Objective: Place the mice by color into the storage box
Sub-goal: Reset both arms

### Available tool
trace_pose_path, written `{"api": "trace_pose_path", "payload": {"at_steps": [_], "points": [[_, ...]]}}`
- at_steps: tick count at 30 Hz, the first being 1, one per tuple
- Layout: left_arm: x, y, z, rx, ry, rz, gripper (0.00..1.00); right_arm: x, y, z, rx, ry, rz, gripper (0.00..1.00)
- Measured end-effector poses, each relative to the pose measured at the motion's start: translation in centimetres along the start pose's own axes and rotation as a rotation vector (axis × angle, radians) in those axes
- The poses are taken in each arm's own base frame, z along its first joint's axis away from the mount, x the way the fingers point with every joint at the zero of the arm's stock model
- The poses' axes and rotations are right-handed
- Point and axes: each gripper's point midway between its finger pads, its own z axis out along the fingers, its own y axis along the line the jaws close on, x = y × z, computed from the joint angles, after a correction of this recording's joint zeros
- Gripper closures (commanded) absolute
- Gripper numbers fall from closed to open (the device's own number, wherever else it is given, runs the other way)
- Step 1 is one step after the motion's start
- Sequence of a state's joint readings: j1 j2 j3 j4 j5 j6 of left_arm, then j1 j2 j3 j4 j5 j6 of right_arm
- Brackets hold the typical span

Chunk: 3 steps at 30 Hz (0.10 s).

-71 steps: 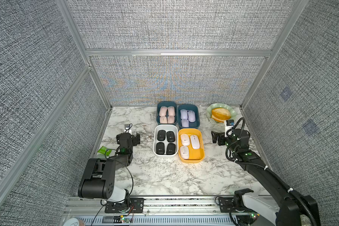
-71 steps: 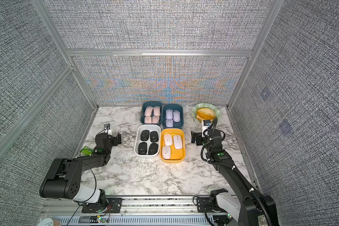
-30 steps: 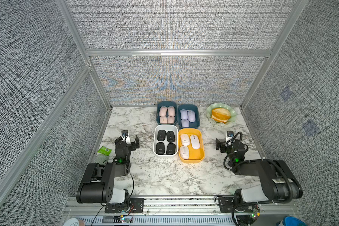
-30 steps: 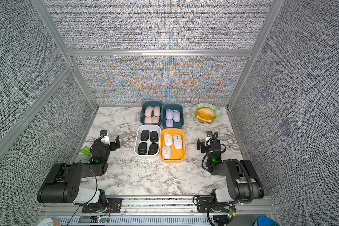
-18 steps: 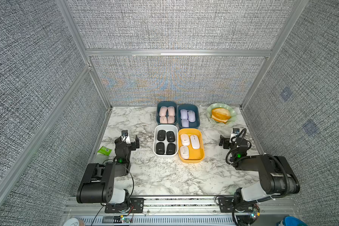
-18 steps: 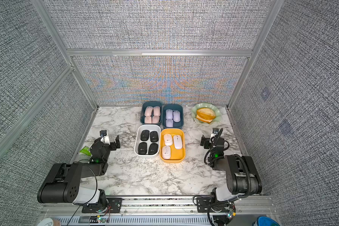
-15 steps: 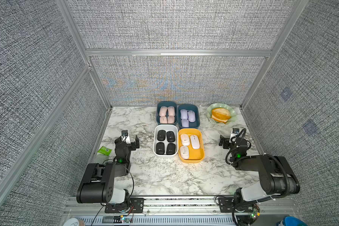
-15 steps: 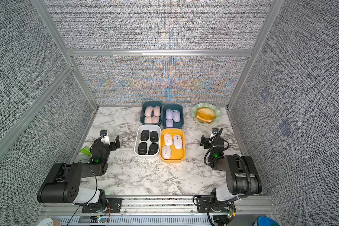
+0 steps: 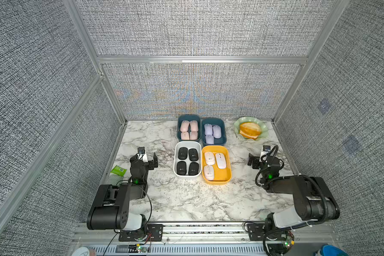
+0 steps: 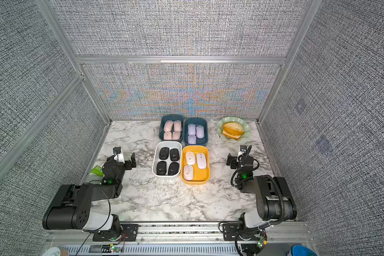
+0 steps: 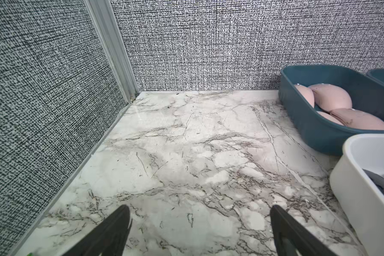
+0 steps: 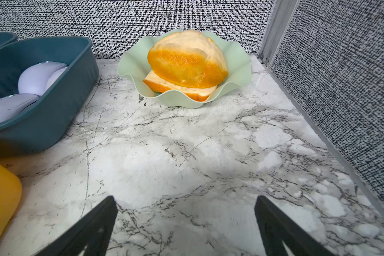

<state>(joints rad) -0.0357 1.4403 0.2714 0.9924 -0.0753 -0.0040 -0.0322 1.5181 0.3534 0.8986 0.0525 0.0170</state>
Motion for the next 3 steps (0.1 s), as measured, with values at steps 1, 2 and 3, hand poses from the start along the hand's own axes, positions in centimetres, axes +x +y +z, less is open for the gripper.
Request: {"api": "trace_pose_path", "payload": {"at_steps": [1, 2, 3], "points": [[0.08, 0.0, 0.01, 0.0, 0.003, 0.0, 0.01, 0.02, 0.0, 0.0, 0.0, 0.001, 0.0, 0.01], [0.11, 0.0, 0.01, 0.0, 0.004, 0.0, 0.01, 0.05, -0.01, 0.0, 0.001, 0.002, 0.0, 0.01], [0.12, 0.0, 0.01, 0.0, 0.004, 0.0, 0.01, 0.06, -0.03, 0.0, 0.002, 0.002, 0.0, 0.01]]}}
